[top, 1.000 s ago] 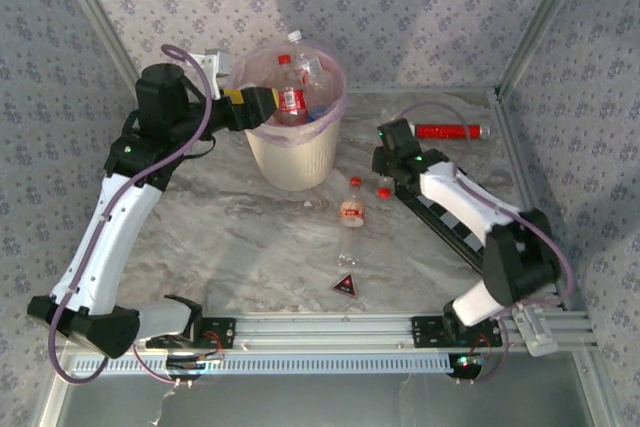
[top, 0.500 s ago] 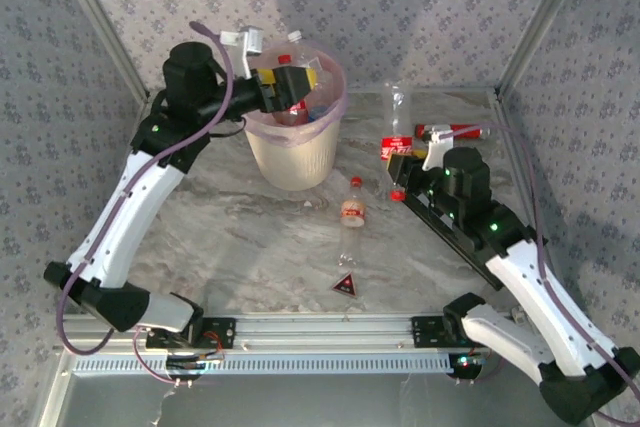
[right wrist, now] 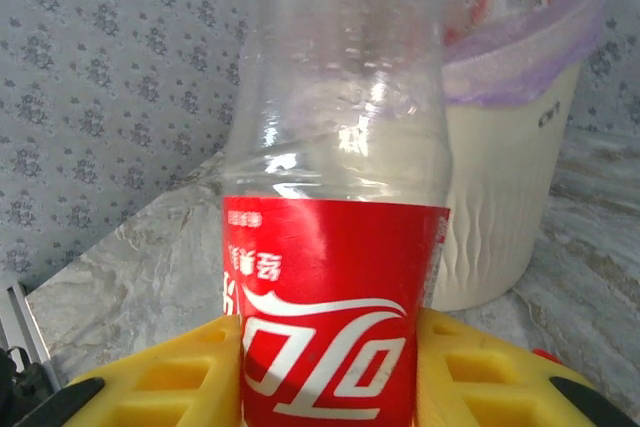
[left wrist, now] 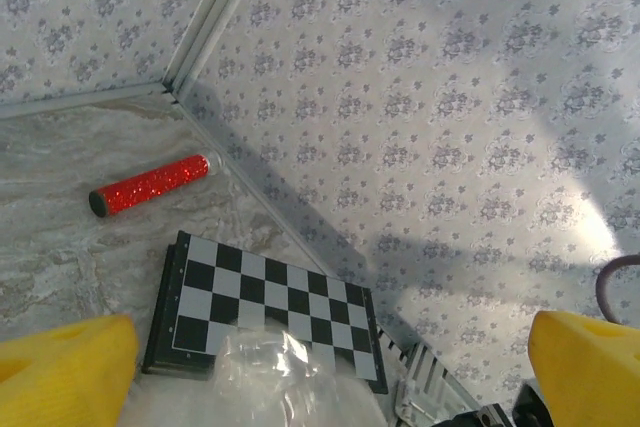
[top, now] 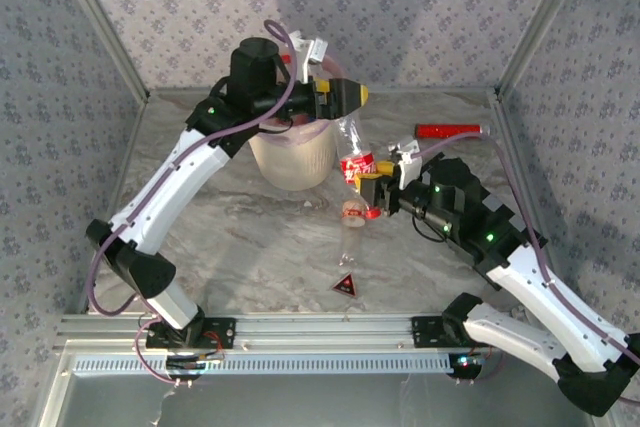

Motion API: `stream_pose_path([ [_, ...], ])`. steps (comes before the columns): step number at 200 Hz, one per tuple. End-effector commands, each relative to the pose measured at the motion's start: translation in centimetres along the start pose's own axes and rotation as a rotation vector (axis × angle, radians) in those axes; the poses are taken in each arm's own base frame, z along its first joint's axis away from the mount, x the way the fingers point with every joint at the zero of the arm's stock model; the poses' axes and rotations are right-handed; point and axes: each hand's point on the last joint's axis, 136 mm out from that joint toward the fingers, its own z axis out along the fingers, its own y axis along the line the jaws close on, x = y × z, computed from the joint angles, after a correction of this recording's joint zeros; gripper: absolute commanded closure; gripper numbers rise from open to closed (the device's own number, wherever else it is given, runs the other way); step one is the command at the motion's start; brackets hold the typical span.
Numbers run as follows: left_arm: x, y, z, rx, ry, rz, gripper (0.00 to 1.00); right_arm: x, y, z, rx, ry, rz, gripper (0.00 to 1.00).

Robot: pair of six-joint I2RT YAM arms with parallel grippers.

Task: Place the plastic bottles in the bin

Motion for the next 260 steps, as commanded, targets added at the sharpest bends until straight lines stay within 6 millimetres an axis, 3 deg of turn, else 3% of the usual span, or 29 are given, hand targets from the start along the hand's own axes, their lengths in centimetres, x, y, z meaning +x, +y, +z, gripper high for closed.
stream_pose_path([
  [1, -0.2, -1.6, -0.4, 0.035, 0.006, 0.032, 0.0, -3.0, 1.4, -0.7, -0.041, -0.099, -0.052, 0.73],
  [48, 0.1, -1.2, -0.5, 0.015, 0.006, 0.035, 0.03, -3.6, 0.0, -1.2, 0.045, -0.145, -0.065, 0.74],
  [122, -0.7, -1.3, -0.3, 0.019, -0.021, 0.046, 0.54, -3.3, 0.3, -0.5, 0.02, -0.132, -0.049, 0.73],
  [134, -1.2, -1.3, -0.5, 0.009, -0.038, 0.057, 0.6, -3.1, 0.3, -0.3, 0.017, -0.114, -0.04, 0.67],
  [144, -1.5, -0.9, -0.7, -0.005, -0.047, 0.061, 0.61, -3.0, 0.3, -0.3, 0.018, -0.101, -0.033, 0.55],
  [158, -3.7, -1.3, -2.2, -0.008, -0.103, 0.085, 0.62, -2.9, 0.0, -0.3, 0.037, -0.087, -0.028, 0.33],
  [171, -6.2, -0.5, -4.2, -0.055, -0.166, 0.107, 0.62, -2.4, -0.7, -0.3, 0.073, -0.055, -0.023, 0.13],
  [180, -8.2, 0.4, -6.2, -0.111, -0.229, 0.129, 0.64, -1.8, -1.4, -0.3, 0.108, -0.025, -0.018, 0.05],
  [219, -15.9, 4.8, -15.7, -0.385, -0.523, 0.22, 0.81, 2.5, -5.1, -0.5, 0.291, 0.105, 0.05, 0.03],
  [260, -19.7, 10.0, -21.8, -0.659, -0.661, 0.295, 0.91, 7.0, -6.6, -1.1, 0.353, 0.2, 0.123, 0.04],
])
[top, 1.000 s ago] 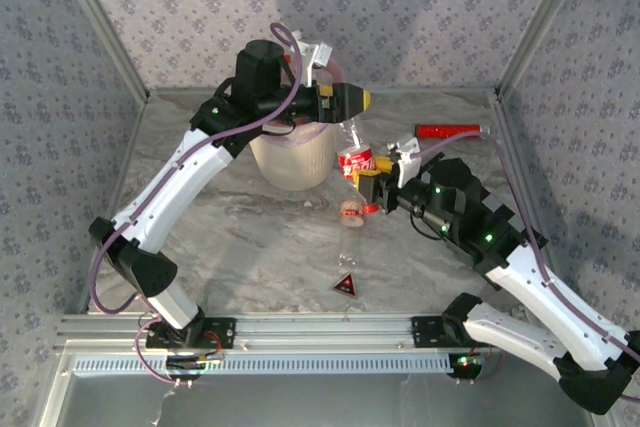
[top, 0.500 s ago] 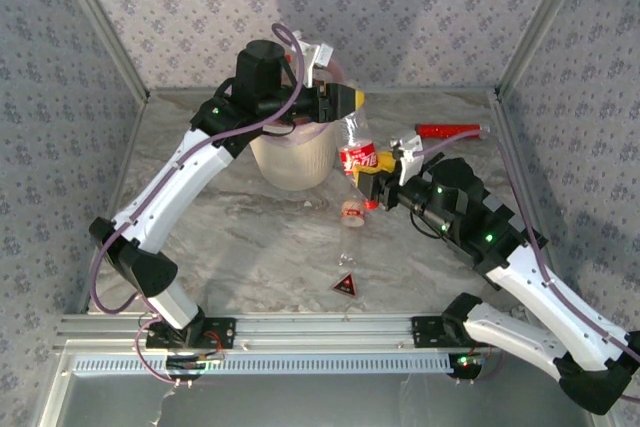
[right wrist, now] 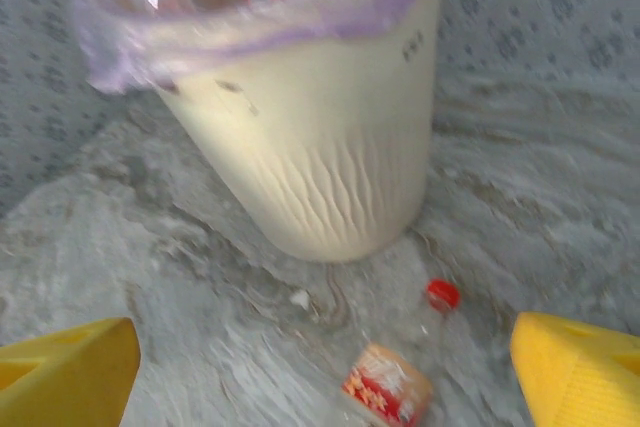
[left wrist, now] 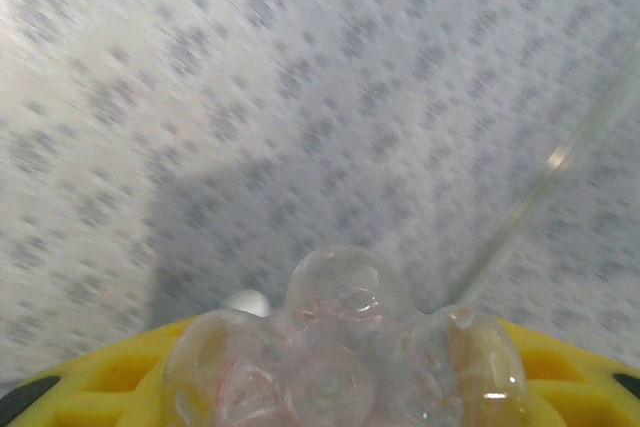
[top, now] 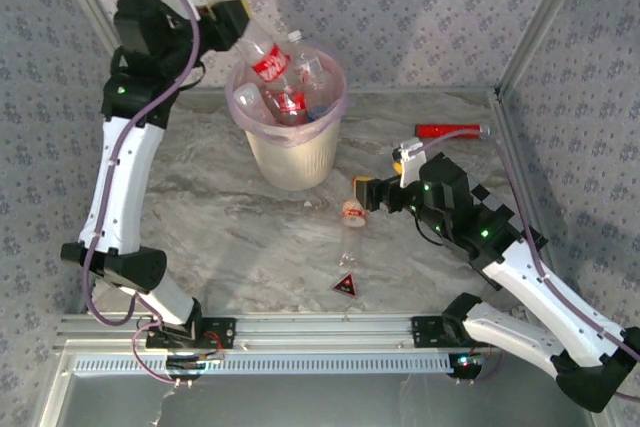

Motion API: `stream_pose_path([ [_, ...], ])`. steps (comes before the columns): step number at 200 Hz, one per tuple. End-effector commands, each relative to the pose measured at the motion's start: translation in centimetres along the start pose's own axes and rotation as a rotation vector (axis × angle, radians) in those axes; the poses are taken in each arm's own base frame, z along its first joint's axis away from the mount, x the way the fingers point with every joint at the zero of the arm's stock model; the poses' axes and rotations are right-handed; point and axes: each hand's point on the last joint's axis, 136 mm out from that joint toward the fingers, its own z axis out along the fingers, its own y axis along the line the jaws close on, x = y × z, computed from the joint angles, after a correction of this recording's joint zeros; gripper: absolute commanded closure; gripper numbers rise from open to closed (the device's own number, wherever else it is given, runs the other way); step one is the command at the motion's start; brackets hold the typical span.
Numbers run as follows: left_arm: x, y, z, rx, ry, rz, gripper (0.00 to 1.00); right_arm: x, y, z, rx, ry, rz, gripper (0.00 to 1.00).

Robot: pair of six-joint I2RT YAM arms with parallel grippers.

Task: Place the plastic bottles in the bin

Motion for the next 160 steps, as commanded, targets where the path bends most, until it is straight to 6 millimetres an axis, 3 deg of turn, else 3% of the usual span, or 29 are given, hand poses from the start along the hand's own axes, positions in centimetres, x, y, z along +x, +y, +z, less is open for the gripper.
stream_pose_path([
  [1, -3.9, 2.7, -1.1, -0.132, -0.133, 0.105, 0.91, 3.0, -1.9, -0.2, 0.079, 0.076, 0.058, 0.04],
  [30, -3.6, 5.4, 0.9, -0.186, -0.144, 0.183, 0.95, 4.3, -2.8, -0.5, 0.108, 0.084, 0.082, 0.04],
  [73, 0.2, 7.5, 5.9, -0.156, -0.051, 0.263, 0.99, 5.5, -3.7, -0.6, 0.152, 0.112, 0.078, 0.04],
  [129, 9.8, 7.7, 10.0, -0.137, 0.155, 0.409, 1.0, 6.2, -4.1, 0.0, 0.176, 0.13, 0.084, 0.05],
  [160, 14.4, 9.6, 10.5, -0.156, 0.238, 0.335, 1.0, 7.5, -6.6, 0.8, 0.342, 0.18, 0.154, 0.06],
])
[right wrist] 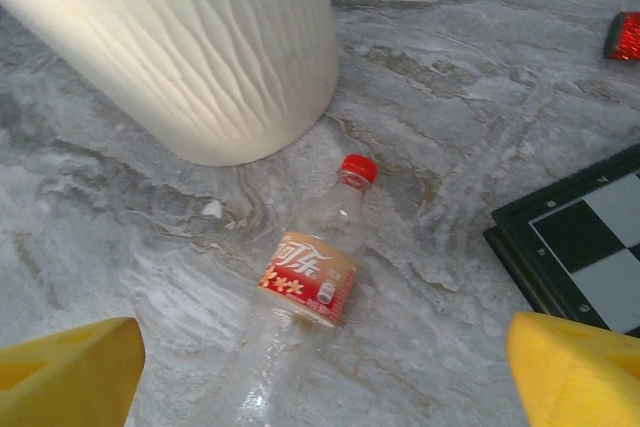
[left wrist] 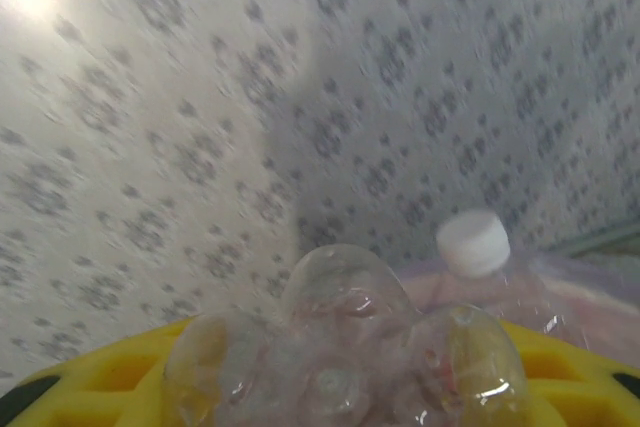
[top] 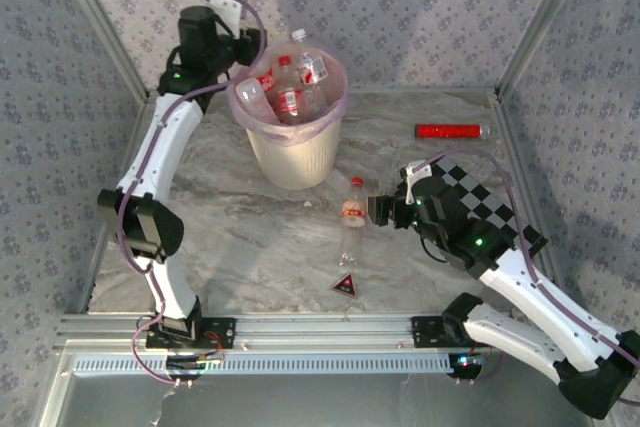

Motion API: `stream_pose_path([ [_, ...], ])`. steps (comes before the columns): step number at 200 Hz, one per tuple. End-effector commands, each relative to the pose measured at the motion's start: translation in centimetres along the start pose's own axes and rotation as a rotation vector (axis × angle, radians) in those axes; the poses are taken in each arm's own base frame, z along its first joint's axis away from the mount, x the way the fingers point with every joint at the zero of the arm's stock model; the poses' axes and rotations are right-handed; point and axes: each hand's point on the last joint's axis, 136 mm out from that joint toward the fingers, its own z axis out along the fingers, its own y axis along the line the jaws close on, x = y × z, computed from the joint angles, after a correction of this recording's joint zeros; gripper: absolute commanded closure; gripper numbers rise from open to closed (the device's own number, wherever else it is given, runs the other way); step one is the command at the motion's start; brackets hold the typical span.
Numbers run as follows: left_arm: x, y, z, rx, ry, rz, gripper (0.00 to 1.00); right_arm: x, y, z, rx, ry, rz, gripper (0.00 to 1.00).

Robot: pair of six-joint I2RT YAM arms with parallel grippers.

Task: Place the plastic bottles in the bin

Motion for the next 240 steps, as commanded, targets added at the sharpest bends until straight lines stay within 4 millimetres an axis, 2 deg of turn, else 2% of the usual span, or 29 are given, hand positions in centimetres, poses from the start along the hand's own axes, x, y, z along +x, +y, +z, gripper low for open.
stream_pose_path([
  [1, 2.7, 0.2, 0.7, -0.008, 0.045, -0.005, 1.0, 1.1, -2.6, 1.0, 0.161, 0.049, 0.078, 0.06],
  [21, 5.1, 0.0, 1.5, 0.004, 0.093, -0.041, 1.0, 1.3, -3.4, 2.4, 0.204, 0.071, 0.162, 0.06],
  [94, 13.8, -0.6, 3.5, 0.013, 0.272, -0.115, 1.0, 3.6, -1.5, 8.1, 0.162, 0.204, 0.248, 0.06],
  [106, 14.7, -0.5, 3.7, 0.01, 0.287, -0.12, 1.0, 3.9, -1.1, 9.0, 0.152, 0.228, 0.253, 0.06],
  [118, 15.1, -0.5, 3.8, 0.009, 0.293, -0.126, 0.95, 4.3, -0.6, 9.9, 0.142, 0.25, 0.26, 0.06],
  [135, 14.4, -0.5, 3.9, 0.012, 0.283, -0.128, 0.89, 4.9, 0.0, 11.2, 0.128, 0.275, 0.274, 0.05],
  [152, 12.7, -0.5, 3.5, 0.011, 0.262, -0.117, 0.77, 5.7, 0.5, 12.3, 0.123, 0.305, 0.282, 0.04],
  [176, 9.4, -0.6, 2.7, 0.013, 0.225, -0.086, 0.6, 6.8, 0.8, 13.7, 0.128, 0.334, 0.284, 0.02],
  [201, 6.0, -0.7, 1.4, 0.01, 0.179, -0.057, 0.49, 7.8, 0.7, 15.0, 0.145, 0.368, 0.282, 0.01],
  [207, 5.9, -0.8, 1.2, 0.014, 0.18, -0.052, 0.46, 8.0, 0.8, 15.2, 0.143, 0.373, 0.283, 0.01],
  [209, 4.9, -0.9, 0.9, 0.017, 0.16, -0.05, 0.45, 8.0, 0.8, 15.3, 0.142, 0.376, 0.283, 0.01],
  [213, 4.1, -0.9, 0.7, 0.019, 0.147, -0.048, 0.43, 8.2, 0.8, 15.5, 0.143, 0.383, 0.282, 0.02],
  [240, 0.8, -1.3, -1.1, 0.031, 0.093, -0.033, 0.32, 8.7, 0.9, 16.2, 0.149, 0.404, 0.273, 0.07],
])
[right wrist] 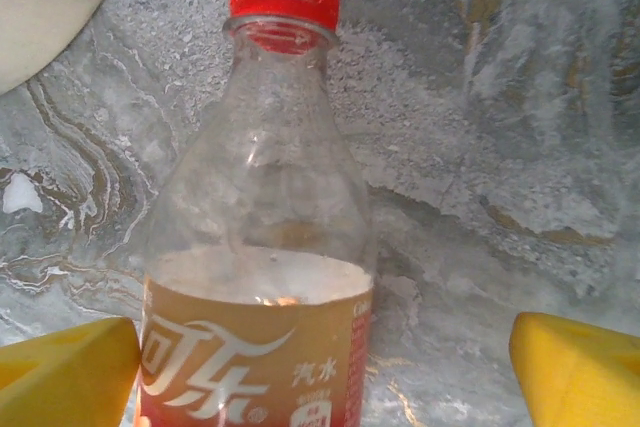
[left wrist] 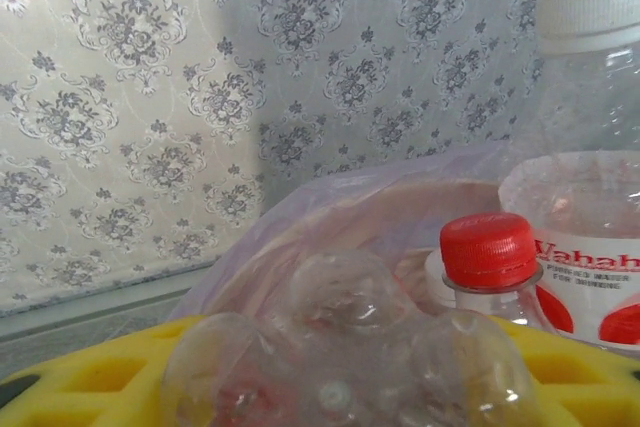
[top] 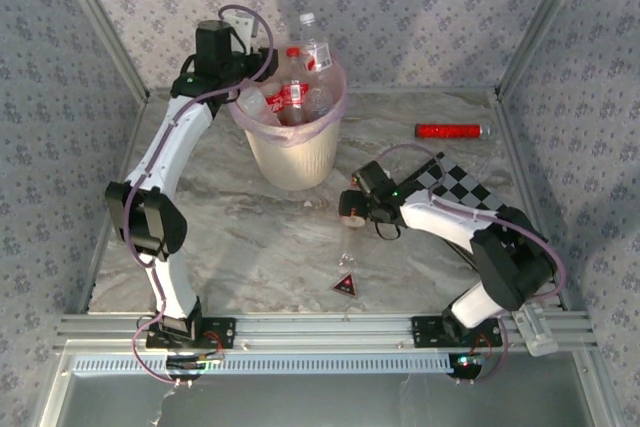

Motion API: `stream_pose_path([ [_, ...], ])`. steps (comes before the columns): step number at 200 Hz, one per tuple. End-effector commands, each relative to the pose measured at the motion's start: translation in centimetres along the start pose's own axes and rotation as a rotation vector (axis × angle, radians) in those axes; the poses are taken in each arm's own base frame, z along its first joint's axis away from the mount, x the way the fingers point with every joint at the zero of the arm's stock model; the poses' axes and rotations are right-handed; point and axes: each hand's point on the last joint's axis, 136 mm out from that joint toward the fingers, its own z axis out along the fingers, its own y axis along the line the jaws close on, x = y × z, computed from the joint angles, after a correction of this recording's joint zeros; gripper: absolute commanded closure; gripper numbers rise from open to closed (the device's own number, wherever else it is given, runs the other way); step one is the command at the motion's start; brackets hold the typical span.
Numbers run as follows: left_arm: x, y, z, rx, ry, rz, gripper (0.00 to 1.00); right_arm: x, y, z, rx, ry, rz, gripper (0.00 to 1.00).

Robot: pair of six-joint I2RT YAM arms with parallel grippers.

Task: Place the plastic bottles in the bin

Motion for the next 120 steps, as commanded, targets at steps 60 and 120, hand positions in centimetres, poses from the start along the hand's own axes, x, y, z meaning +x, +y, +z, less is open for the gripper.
stream_pose_path([
  [60, -7.8, -0.7, -8.0, -0.06, -0.122, 0.084, 0.12, -2.9, 0.8, -1.9, -0.001, -0.06, -0.011, 0.34],
  [120, -8.0, -2.4, -14.6, -0.014, -0.183, -0.083, 0.11, -4.9, 0.1, -7.1, -0.03, -0.138, -0.008, 0.61],
])
